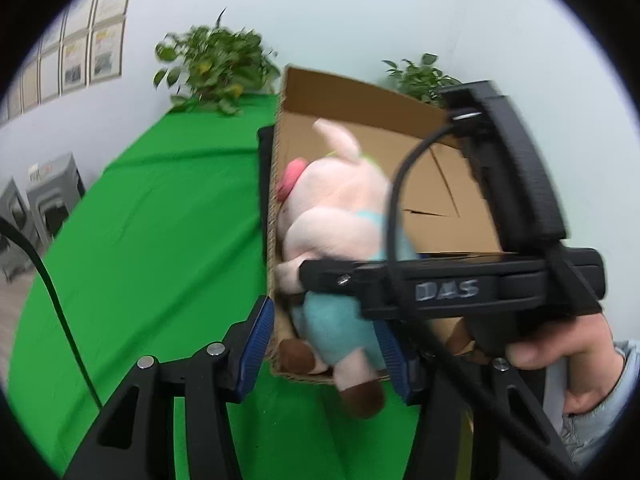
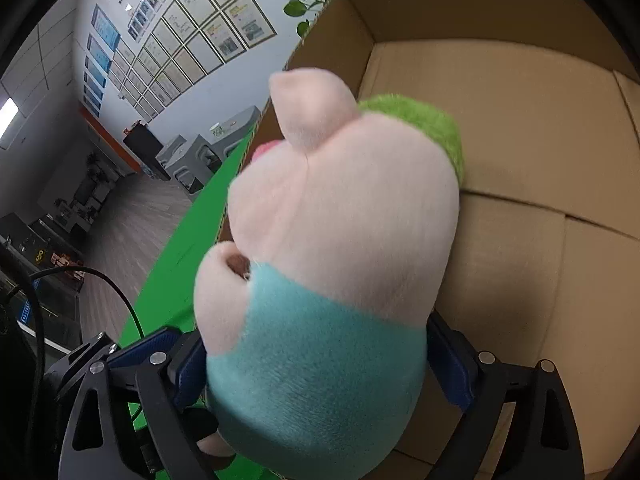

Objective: Organize objects

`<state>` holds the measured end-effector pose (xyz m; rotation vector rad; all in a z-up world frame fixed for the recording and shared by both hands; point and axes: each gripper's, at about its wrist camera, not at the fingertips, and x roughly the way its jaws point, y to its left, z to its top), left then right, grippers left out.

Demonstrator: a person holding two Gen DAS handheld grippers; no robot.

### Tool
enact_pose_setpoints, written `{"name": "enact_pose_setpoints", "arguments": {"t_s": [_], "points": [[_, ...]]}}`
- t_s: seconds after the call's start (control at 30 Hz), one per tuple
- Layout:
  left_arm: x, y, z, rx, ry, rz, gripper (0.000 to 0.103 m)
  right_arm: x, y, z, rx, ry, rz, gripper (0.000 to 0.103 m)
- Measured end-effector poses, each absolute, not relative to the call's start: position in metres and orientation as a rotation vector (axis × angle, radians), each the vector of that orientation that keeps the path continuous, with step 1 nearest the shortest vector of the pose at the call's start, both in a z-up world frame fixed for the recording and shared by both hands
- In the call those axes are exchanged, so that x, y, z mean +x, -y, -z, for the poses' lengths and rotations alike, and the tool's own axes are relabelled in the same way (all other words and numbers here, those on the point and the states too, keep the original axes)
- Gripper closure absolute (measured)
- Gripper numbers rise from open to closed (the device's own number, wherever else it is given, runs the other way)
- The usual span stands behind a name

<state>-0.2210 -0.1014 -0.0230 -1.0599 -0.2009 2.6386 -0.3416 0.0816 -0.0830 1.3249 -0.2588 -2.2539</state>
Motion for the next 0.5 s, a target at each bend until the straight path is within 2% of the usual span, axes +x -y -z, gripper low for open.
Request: {"name": "enact_pose_setpoints", "arguments": {"t_s": [0.1,0.37,0.4,0.43,0.5], "points": [[-0.230,0.114,0.026,-1.064,0.256,-2.628,0.045,-0.340,-0.079,0.080,1.318,0.313,2.259,0.010],[-0.228,0.120,0.029,-1.081,0.371,-2.534,0.045,-0.324,-0.080,0.037,1.235,0.344,2.233,0.011],[-0.226,0.118,0.030,-1.085,0.378,-2.512,0.044,-0.323,-0.076,0.040,1.248,0.342,2.227,0.019],[-0.231,0.120,0.032,-1.088,0.376,-2.507,0.044,-0.324,-0.070,0.047,1.279,0.332,2.217,0.034],[-0.233,0.119,0.033,-1.086,0.365,-2.499,0.044,-0.325,-0.063,0.049,1.268,0.323,2.256,0.039]]}}
